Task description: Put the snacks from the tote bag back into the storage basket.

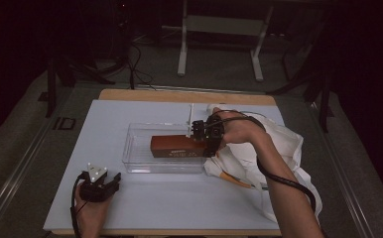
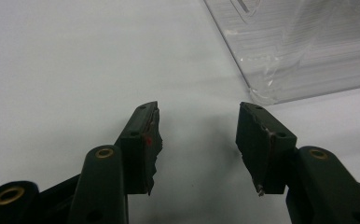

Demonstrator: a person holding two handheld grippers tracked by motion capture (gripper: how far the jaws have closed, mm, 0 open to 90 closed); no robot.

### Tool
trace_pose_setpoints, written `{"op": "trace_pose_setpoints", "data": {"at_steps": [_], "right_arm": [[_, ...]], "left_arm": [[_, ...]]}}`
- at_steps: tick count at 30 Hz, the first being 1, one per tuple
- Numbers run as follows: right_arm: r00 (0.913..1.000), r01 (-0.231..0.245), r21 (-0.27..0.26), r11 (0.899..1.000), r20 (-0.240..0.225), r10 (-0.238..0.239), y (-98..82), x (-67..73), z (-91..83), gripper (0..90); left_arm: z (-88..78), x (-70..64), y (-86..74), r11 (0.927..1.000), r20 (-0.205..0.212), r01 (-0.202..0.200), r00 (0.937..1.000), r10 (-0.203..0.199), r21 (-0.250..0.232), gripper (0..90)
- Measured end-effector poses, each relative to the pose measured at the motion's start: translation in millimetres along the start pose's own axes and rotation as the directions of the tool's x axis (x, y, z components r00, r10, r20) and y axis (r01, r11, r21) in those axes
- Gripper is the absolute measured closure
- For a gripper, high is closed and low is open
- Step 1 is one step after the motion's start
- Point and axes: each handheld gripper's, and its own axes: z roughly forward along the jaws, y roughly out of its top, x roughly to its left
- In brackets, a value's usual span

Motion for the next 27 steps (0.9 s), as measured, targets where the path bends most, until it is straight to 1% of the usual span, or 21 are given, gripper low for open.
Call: {"op": "trace_pose_setpoints", "data": {"at_steps": [2,5,11,14,18,20,27], "right_arm": [[1.0000,0.007,-0.005,1.000,-0.003,-0.007,0.9,0.2,1.6,43.4],[1.0000,0.009,0.005,1.000,-0.001,-0.009,2.6,0.6,3.6,43.4],[0.9999,0.013,0.005,1.000,0.001,-0.013,5.8,1.9,6.7,43.4],[0.9997,0.024,0.011,1.000,0.004,-0.024,7.5,1.7,8.4,43.4],[0.9997,0.023,0.011,1.000,-0.001,-0.023,10.1,2.6,11.3,43.4],[0.9995,0.032,0.011,0.999,0.000,-0.032,12.0,2.7,12.7,43.3],[0.9993,0.036,0.029,0.999,-0.002,-0.036,16.8,4.1,18.3,43.3]], "left_arm": [[0.0,0.0,0.0,1.0000,0.000,0.000,1.0000,0.000,0.000,49.6],[0.0,-0.1,0.0,1.0000,0.000,0.000,1.0000,0.000,0.000,49.6],[0.0,-0.1,0.0,1.0000,-0.001,-0.001,1.0000,0.001,0.000,49.5],[0.0,-0.1,0.0,1.0000,0.000,-0.001,1.0000,0.001,0.000,49.5],[0.1,-0.1,0.0,1.0000,0.000,-0.001,1.0000,0.001,0.001,49.6],[0.1,-0.1,0.0,1.0000,0.000,-0.001,1.0000,0.001,0.001,49.5],[-0.1,-0.1,0.0,1.0000,0.001,-0.001,1.0000,0.001,0.000,49.5]]}}
